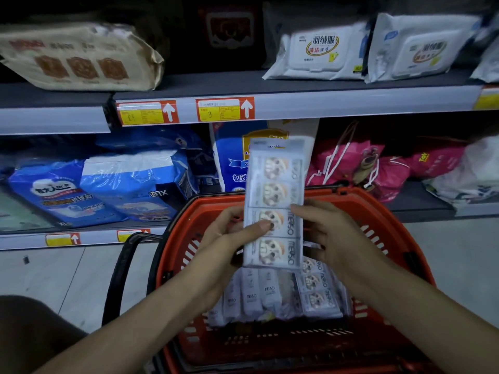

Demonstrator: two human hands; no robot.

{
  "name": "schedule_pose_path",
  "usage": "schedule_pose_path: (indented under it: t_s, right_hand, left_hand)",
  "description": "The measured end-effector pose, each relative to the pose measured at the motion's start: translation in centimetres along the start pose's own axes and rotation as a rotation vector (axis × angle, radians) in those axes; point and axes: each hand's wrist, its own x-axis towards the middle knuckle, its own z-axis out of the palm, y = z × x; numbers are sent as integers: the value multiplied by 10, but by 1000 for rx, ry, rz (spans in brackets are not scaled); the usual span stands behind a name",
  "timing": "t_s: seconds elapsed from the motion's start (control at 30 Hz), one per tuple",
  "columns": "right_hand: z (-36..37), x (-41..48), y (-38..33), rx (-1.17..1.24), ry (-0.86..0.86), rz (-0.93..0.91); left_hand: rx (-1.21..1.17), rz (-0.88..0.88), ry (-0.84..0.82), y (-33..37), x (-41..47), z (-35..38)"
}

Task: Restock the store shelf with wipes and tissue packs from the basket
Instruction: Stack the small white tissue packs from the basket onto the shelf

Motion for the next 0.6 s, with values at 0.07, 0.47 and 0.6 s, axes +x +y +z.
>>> schedule_pose_path:
  t_s: [0.07, 0.47, 0.6]
  right_hand:
    - [-1, -3, -1, -105, -22, -18]
    - [-34, -10, -36, -98, -102, -362]
    - [-39, -12, -43, 26, -87, -389]
  left_hand:
    - [-119, 4, 4, 3, 2, 0]
    - [-444, 109, -324, 38, 6, -23]
    - [-603, 58, -284, 41, 8, -28]
